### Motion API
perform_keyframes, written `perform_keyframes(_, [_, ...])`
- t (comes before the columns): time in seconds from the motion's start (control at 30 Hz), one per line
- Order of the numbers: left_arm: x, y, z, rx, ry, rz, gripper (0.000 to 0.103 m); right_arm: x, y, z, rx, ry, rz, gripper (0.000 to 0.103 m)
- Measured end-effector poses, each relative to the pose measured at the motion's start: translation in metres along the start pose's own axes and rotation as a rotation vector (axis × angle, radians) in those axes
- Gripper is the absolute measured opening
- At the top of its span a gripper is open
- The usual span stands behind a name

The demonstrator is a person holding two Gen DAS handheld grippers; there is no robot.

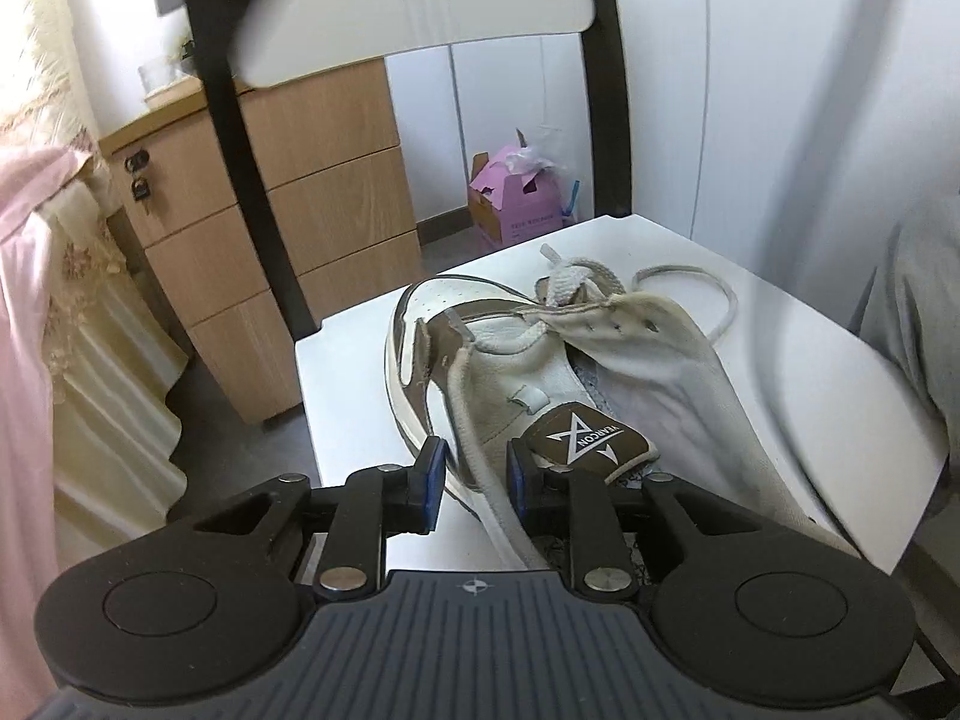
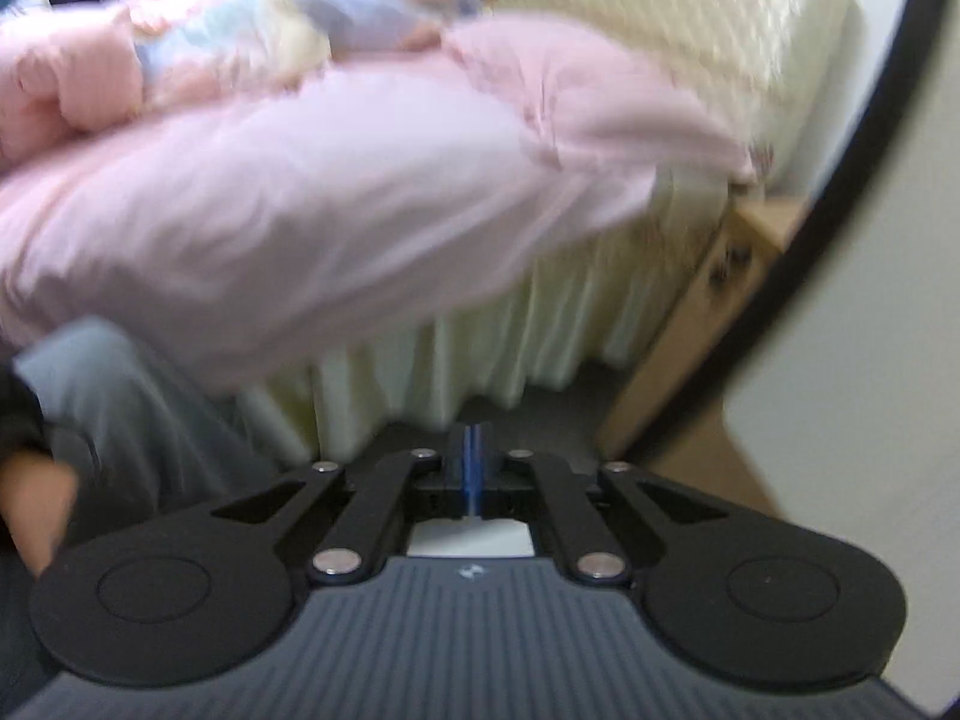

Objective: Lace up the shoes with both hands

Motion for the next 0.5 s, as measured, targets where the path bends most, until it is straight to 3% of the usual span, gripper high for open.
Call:
perform_keyframes(0.1, [0.0,0.004,0.0,0.017,-0.001,0.018,0.04,-0.035,0.001,-0.009,0.007,0.077,-0.018,0.005])
perform_keyframes(0.23, [-0.001,0.007,-0.002,0.0,0.003,0.051,0.04,-0.079,0.003,-0.017,0.017,0.178,-0.042,0.031])
perform_keyframes(0.5, [-0.001,0.004,-0.005,0.003,0.008,0.032,0.04,-0.122,0.013,-0.032,0.049,0.261,-0.035,0.032])
Point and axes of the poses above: each gripper's, at about its wrist camera, not at the fingertips, and z roughly against the way its jaws point, y to its left, x to its top, the point moved 7 cm from there along -z, roughly the way its jaws point, and after that the axes turned 4 degrees about y, right-handed, at the moved point
